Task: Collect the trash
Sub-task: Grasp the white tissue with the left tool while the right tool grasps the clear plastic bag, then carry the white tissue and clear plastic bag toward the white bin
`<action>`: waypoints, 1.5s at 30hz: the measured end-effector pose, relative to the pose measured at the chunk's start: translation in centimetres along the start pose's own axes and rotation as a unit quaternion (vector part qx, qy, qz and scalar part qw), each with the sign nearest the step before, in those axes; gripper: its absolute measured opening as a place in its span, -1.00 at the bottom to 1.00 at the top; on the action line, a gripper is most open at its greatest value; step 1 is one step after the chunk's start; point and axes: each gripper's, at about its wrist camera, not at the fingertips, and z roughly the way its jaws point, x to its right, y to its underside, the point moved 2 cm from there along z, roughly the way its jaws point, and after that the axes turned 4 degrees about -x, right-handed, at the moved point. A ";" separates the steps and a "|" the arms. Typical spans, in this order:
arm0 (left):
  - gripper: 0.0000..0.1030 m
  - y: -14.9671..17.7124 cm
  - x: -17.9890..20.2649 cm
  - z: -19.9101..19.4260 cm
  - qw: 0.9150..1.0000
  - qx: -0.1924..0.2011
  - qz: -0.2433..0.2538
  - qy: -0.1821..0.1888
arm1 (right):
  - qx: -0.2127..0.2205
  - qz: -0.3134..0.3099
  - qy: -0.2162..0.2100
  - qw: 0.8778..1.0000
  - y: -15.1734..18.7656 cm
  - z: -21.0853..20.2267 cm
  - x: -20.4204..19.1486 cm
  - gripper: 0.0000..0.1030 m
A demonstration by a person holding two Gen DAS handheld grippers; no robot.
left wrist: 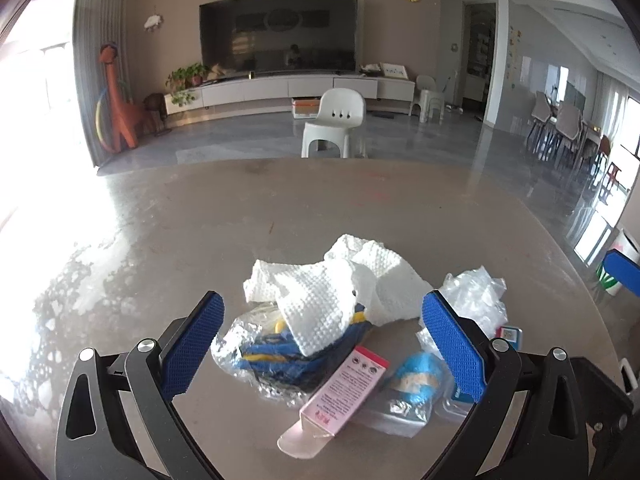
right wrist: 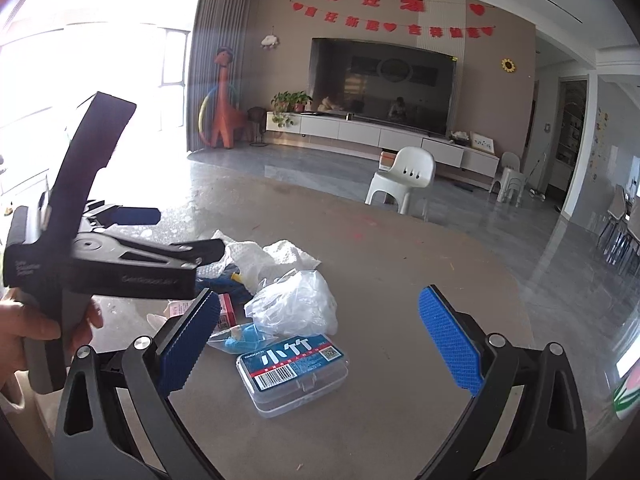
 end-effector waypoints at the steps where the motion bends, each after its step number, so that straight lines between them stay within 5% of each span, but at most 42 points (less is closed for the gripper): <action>1: 0.90 -0.1 -0.1 0.6 1.000 -0.002 0.001 -0.002 | -0.002 -0.001 -0.001 1.000 0.1 0.5 0.0 0.92; 6: 0.81 -0.3 -0.6 3.3 1.000 -0.016 0.001 -0.005 | -0.012 0.002 -0.013 1.000 0.3 2.7 -0.1 0.92; 8: 0.50 -0.2 -0.5 4.5 1.000 -0.031 0.003 -0.001 | -0.016 0.002 -0.017 1.000 0.4 3.3 -0.2 0.92; 10: -0.16 0.0 -0.4 5.8 0.998 -0.051 0.003 0.021 | -0.015 -0.001 -0.018 1.000 0.3 3.6 -0.3 0.92; 14: -0.53 0.3 -0.2 6.3 0.998 -0.058 0.007 0.039 | -0.021 0.001 -0.023 1.000 -0.1 4.3 -0.3 0.92; 16: -0.88 -0.1 -0.2 5.4 0.998 -0.048 0.009 0.041 | -0.030 0.005 -0.028 0.999 -0.3 4.9 -0.2 0.92; 29: -0.90 -2.2 -1.1 -0.8 0.999 0.030 -0.005 0.040 | -0.085 0.005 -0.040 0.996 -0.6 8.7 -1.3 0.91; 30: -0.90 -2.2 -1.2 -1.0 0.999 0.033 -0.005 0.041 | -0.094 0.002 -0.043 0.995 -0.5 9.2 -1.3 0.66; 31: -0.90 -2.4 -1.2 -1.2 0.998 0.036 -0.005 0.042 | -0.107 -0.001 -0.042 0.993 -0.4 9.8 -1.5 -0.05; 34: -0.90 -2.5 -1.3 -1.9 0.998 0.044 -0.003 0.042 | -0.126 0.006 -0.056 0.990 -0.3 10.8 -1.6 -0.47; 45: -0.90 -4.8 -1.1 -7.6 0.994 0.090 -0.007 0.056 | -0.054 0.006 -0.036 0.998 -2.3 1.0 0.2 -0.50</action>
